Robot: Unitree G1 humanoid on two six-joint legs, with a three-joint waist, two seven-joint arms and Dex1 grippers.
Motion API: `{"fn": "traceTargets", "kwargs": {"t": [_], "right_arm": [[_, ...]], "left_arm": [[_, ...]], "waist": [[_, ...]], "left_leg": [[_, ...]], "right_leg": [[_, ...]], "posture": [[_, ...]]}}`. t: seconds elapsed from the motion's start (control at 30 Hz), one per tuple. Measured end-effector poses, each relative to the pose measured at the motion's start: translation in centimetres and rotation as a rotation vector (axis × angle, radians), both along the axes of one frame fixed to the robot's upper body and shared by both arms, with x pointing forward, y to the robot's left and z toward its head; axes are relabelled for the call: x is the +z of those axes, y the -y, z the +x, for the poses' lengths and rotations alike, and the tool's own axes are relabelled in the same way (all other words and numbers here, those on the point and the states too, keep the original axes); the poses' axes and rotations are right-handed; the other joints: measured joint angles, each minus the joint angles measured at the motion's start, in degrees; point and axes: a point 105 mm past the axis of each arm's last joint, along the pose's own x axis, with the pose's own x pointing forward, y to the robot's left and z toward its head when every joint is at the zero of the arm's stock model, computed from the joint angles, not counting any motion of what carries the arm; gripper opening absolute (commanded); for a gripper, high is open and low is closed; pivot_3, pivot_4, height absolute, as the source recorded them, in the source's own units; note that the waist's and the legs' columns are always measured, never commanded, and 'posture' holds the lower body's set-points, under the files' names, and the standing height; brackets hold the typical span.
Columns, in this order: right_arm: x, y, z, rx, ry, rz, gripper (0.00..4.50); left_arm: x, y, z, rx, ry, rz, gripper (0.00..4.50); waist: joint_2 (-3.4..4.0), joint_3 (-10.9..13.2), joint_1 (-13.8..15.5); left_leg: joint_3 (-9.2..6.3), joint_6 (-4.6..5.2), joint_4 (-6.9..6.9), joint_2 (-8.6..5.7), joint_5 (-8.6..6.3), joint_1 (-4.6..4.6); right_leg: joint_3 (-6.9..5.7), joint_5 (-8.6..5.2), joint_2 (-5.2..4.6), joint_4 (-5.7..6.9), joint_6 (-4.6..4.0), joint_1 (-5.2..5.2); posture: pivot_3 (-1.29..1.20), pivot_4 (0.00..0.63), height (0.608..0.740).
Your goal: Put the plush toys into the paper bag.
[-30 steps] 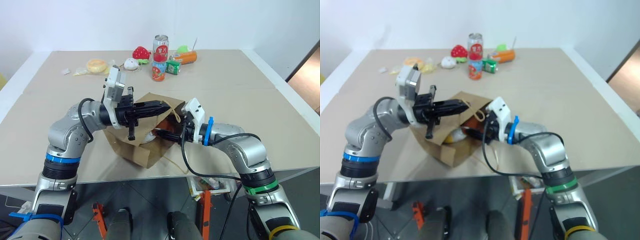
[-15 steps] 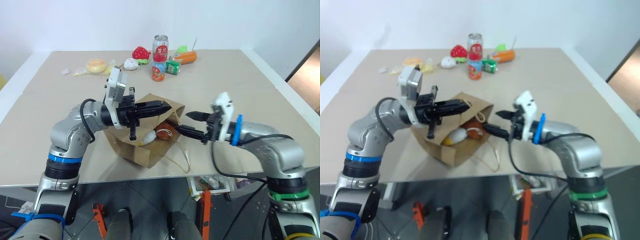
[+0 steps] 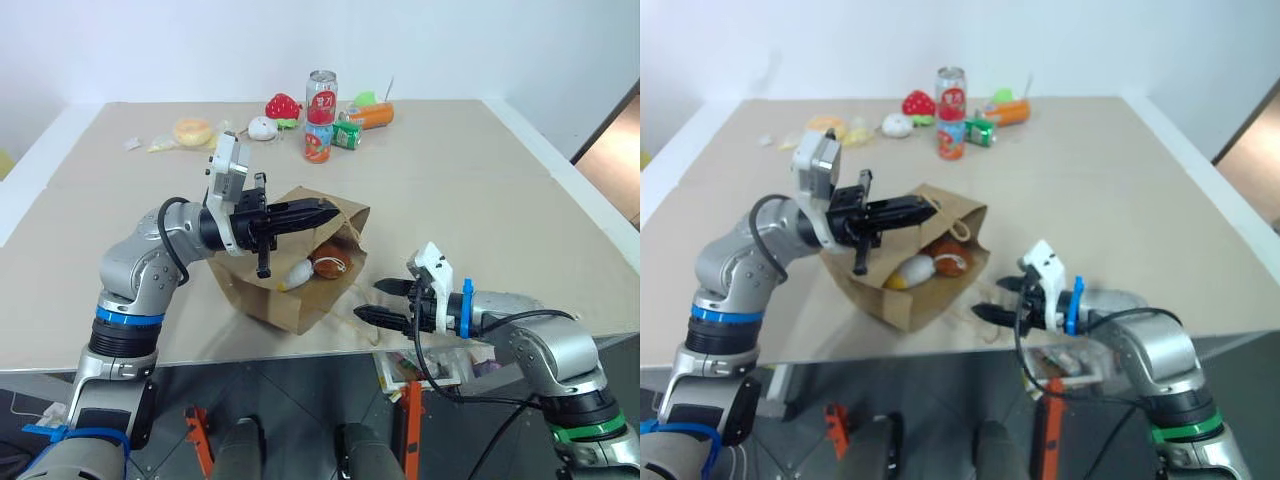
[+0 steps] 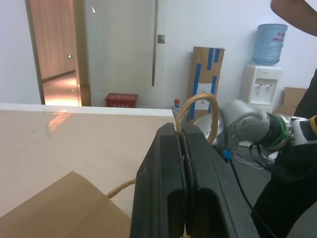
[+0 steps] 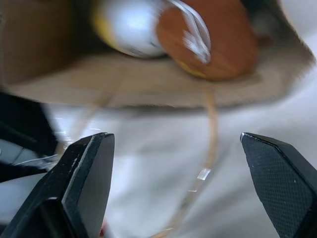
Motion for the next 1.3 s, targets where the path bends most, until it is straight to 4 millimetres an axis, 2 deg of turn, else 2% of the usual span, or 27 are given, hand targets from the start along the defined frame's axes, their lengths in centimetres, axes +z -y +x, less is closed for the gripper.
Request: {"fn": "traceTargets", "kwargs": {"t": [0.1, 0.2, 0.3, 0.33, 0.37, 0.43, 0.53, 0.57, 0.8, 0.93, 1.0, 1.1, 1.17, 1.23, 1.27, 1.3], "right_arm": [[-0.2, 0.5, 0.8, -0.039, 0.007, -0.016, 4.40], [-0.9, 0.7, 1.0, -0.049, 0.000, -0.039, 3.79], [-1.1, 0.5, 1.0, -0.031, 0.006, -0.050, 2.51], [-1.1, 0.4, 0.9, -0.024, 0.003, -0.049, 2.39], [-1.2, 0.2, 0.7, -0.009, -0.004, -0.047, 2.05], [-1.4, -0.1, 0.4, 0.018, -0.016, -0.046, 1.09], [-1.5, -0.4, 0.1, 0.035, -0.019, -0.047, 0.19], [-1.6, -0.5, 0.0, 0.042, -0.022, -0.046, 0.03], [-1.3, -0.6, -0.1, 0.057, -0.024, -0.020, 0.03], [1.5, -0.6, 0.7, 0.038, 0.035, 0.089, 0.03], [5.0, -0.9, 1.2, 0.033, 0.074, 0.272, 0.03], [6.1, -0.8, 1.2, 0.039, 0.082, 0.323, 0.03], [6.8, -0.9, 1.3, 0.033, 0.084, 0.372, 0.03], [9.1, -1.3, 1.4, 0.056, 0.128, 0.439, 0.03], [9.2, -1.3, 1.5, 0.054, 0.131, 0.444, 0.03], [10.0, -1.0, 2.0, 0.026, 0.144, 0.482, 0.03]], "left_arm": [[0.0, 0.0, 0.0, 0.000, 0.002, -0.001, 0.00], [0.0, -0.1, 0.0, 0.003, 0.007, -0.005, 0.00], [0.0, -0.1, 0.0, 0.004, 0.010, -0.006, 0.00], [0.0, -0.1, 0.0, 0.004, 0.011, -0.007, 0.00], [0.0, -0.1, 0.0, 0.005, 0.011, -0.007, 0.00], [0.0, -0.1, 0.0, 0.007, 0.012, -0.008, 0.00], [-0.1, -0.2, 0.0, 0.009, 0.010, -0.009, 0.00], [-0.2, -0.2, 0.0, 0.011, 0.007, -0.009, 0.00], [-0.2, -0.2, 0.1, 0.022, 0.015, -0.012, 0.00], [-0.2, -0.3, 0.4, 0.039, 0.002, -0.025, 0.00], [0.2, -0.5, 1.1, 0.069, -0.049, -0.071, 0.00], [0.4, -0.6, 1.6, 0.091, -0.080, -0.089, 0.00], [0.9, -0.6, 2.5, 0.126, -0.130, -0.126, 0.00], [2.9, -0.8, 5.1, 0.232, -0.217, -0.202, 0.00], [3.0, -0.8, 5.3, 0.239, -0.229, -0.210, 0.00], [3.5, -2.0, 7.3, 0.324, -0.327, -0.280, 0.00]], "waist": [[0.00, 0.0, 0.0], [0.00, 0.0, 0.0], [0.00, 0.0, 0.0], [0.00, 0.0, 0.0], [0.00, 0.0, 0.0], [0.00, 0.0, 0.0], [0.00, 0.0, 0.0], [0.00, 0.0, 0.0], [0.00, 0.0, 0.0], [0.00, 0.0, 0.0], [0.00, 0.0, 0.0], [0.00, 0.0, 0.0], [-0.02, 0.0, 0.1], [-0.03, 0.0, 0.1], [-0.03, 0.0, 0.1], [-0.03, 0.0, 0.1]], "left_leg": [[-0.01, 0.00, -0.01, 0.00, 0.00, 0.00], [-0.01, 0.00, -0.03, 0.00, 0.00, 0.00], [-0.01, 0.00, -0.02, 0.01, 0.00, 0.01], [-0.01, 0.00, -0.02, 0.01, 0.00, 0.01], [-0.01, 0.00, -0.02, 0.01, 0.00, 0.01], [-0.01, 0.00, -0.02, 0.01, 0.00, 0.01], [-0.01, 0.00, -0.02, 0.01, 0.00, 0.01], [-0.01, 0.00, -0.02, 0.01, 0.00, 0.01], [-0.01, 0.00, -0.02, 0.01, 0.00, 0.01], [-0.01, 0.00, -0.01, 0.01, 0.00, 0.01], [-0.02, 0.01, -0.02, 0.01, 0.00, 0.01], [-0.02, 0.01, -0.02, 0.01, 0.00, 0.00], [-0.03, 0.01, -0.01, 0.01, 0.01, -0.01], [-0.04, 0.04, 0.02, 0.00, 0.02, 0.02], [-0.04, 0.04, 0.02, 0.00, 0.03, 0.02], [-0.04, 0.04, 0.01, 0.00, 0.03, 0.02]], "right_leg": [[-0.01, 0.00, 0.01, 0.00, 0.00, -0.01], [-0.01, 0.00, 0.02, 0.00, 0.00, -0.02], [-0.01, 0.00, 0.02, 0.00, 0.00, -0.02], [-0.01, 0.00, 0.02, 0.00, 0.00, -0.02], [-0.01, 0.00, 0.02, 0.00, 0.00, -0.01], [-0.01, 0.00, 0.02, 0.00, 0.00, 0.00], [-0.01, 0.00, 0.02, 0.00, 0.00, 0.00], [-0.01, 0.00, 0.02, 0.00, 0.00, 0.00], [-0.01, 0.00, 0.02, 0.00, 0.00, 0.00], [-0.01, 0.01, 0.02, 0.01, 0.01, 0.00], [-0.01, 0.01, 0.03, 0.01, 0.02, 0.00], [-0.01, 0.01, 0.03, 0.01, 0.03, 0.01], [-0.01, 0.01, 0.03, 0.01, 0.03, 0.01], [-0.02, 0.07, 0.03, 0.01, 0.09, 0.07], [-0.02, 0.07, 0.03, 0.01, 0.09, 0.07], [-0.02, 0.07, 0.03, 0.01, 0.09, 0.05]], "posture": [[0.00, 0.150, 0.740], [0.00, 0.150, 0.740], [0.00, 0.150, 0.740], [0.00, 0.150, 0.740], [0.00, 0.150, 0.740], [0.00, 0.150, 0.740], [0.00, 0.150, 0.740], [0.00, 0.150, 0.740], [0.00, 0.150, 0.740], [0.00, 0.150, 0.740], [0.00, 0.150, 0.740], [0.00, 0.150, 0.740], [0.00, 0.150, 0.740], [0.00, 0.150, 0.740], [0.00, 0.150, 0.740], [0.00, 0.150, 0.740]]}}
